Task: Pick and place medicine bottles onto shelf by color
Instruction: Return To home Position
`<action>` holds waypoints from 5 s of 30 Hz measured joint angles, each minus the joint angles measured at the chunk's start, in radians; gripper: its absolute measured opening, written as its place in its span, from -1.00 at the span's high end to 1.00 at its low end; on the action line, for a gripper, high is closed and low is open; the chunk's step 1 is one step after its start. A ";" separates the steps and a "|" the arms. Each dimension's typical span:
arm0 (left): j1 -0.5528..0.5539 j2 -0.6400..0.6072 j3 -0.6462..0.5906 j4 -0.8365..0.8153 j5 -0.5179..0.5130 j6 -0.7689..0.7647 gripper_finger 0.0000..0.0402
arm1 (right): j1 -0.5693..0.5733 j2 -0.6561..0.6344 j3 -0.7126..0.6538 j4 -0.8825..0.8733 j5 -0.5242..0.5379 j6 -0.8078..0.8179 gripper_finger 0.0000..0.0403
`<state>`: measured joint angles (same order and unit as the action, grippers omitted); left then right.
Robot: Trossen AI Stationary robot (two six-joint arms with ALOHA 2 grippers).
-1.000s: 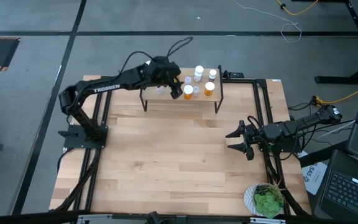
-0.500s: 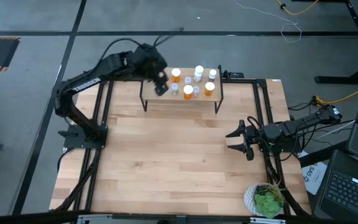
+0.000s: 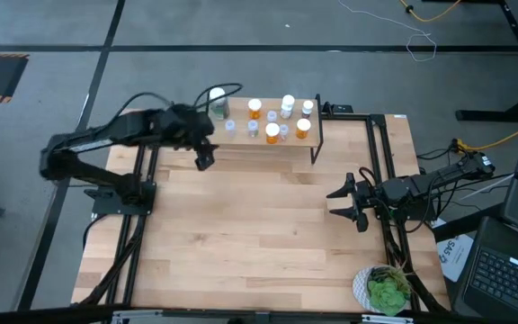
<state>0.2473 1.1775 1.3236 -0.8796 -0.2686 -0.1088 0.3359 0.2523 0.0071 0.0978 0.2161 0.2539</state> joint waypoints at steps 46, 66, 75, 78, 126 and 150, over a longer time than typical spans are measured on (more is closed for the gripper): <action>-0.205 -0.839 -1.315 1.202 -0.018 -0.039 -0.09 | -0.171 -0.204 0.107 -0.119 0.068 -0.102 -0.23; -0.205 -0.839 -1.315 1.133 -0.018 -0.065 -0.09 | -0.222 -0.204 0.117 -0.186 -0.194 -0.178 -0.23; -0.205 -0.839 -1.315 1.133 -0.018 -0.065 -0.09 | -0.221 -0.209 0.086 -0.222 -0.245 -0.160 -0.23; -0.205 -0.839 -1.315 1.133 -0.018 -0.065 -0.09 | -0.220 -0.219 0.033 -0.111 -0.291 -0.205 -0.23; -0.205 -0.839 -1.315 1.134 -0.018 -0.065 -0.09 | -0.221 -0.235 0.001 -0.059 -0.130 -0.311 -0.23; -0.205 -0.839 -1.315 1.135 -0.018 -0.065 -0.09 | -0.221 -0.235 0.001 -0.059 -0.130 -0.314 -0.23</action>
<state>0.0425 0.3389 0.0082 0.2550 -0.2867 -0.1734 0.1152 0.0170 0.0082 0.0387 0.0863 -0.0605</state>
